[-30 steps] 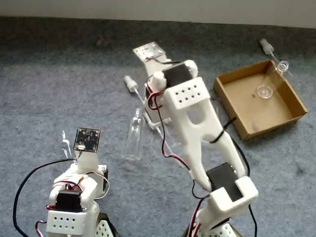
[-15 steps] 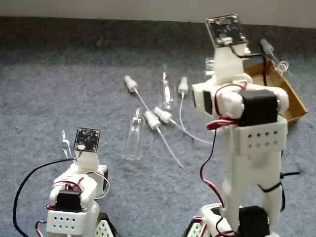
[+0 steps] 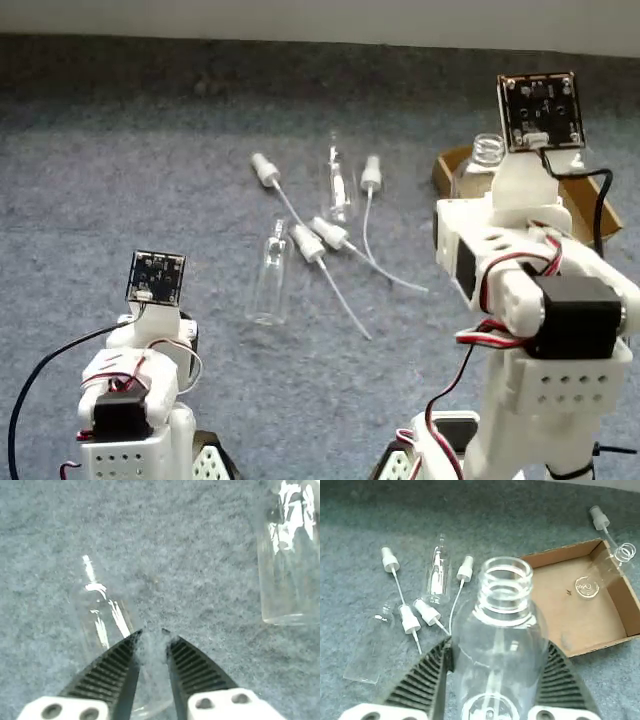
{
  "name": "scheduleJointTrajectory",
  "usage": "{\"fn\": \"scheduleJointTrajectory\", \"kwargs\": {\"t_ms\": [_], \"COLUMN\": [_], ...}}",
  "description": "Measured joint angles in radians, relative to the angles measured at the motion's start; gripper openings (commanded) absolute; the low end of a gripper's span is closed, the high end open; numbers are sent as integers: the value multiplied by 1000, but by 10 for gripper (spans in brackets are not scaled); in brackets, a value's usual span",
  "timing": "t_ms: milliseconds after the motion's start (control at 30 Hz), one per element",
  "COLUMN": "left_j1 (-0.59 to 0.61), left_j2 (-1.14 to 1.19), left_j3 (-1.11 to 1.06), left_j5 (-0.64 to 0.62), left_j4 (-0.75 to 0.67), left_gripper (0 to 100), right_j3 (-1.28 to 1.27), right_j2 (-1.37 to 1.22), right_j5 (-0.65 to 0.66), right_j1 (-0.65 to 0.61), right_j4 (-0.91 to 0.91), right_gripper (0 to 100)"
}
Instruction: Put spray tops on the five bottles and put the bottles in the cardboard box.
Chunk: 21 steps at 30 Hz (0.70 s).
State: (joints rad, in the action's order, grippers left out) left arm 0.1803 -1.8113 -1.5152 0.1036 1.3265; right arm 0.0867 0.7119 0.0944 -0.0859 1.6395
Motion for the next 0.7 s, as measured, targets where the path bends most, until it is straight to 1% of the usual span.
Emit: {"fn": "scheduleJointTrajectory", "kwargs": {"t_ms": [167, 300, 433, 633, 700], "left_j1": [2, 2, 2, 2, 2], "left_j2": [-6, -6, -8, -9, -9], "left_j3": [72, 101, 137, 201, 222], "left_j5": [3, 18, 86, 100, 100], "left_j4": [0, 0, 32, 54, 54], "left_gripper": [5, 5, 5, 5, 5], "right_j3": [-221, -456, -690, -905, -942], "right_j2": [209, 356, 450, 523, 531], "right_j5": [0, 0, -2, -5, -34], "right_j1": [0, 0, 0, 3, 3], "right_j4": [-135, -269, -413, -551, -583], "right_gripper": [139, 139, 139, 139, 139]}}
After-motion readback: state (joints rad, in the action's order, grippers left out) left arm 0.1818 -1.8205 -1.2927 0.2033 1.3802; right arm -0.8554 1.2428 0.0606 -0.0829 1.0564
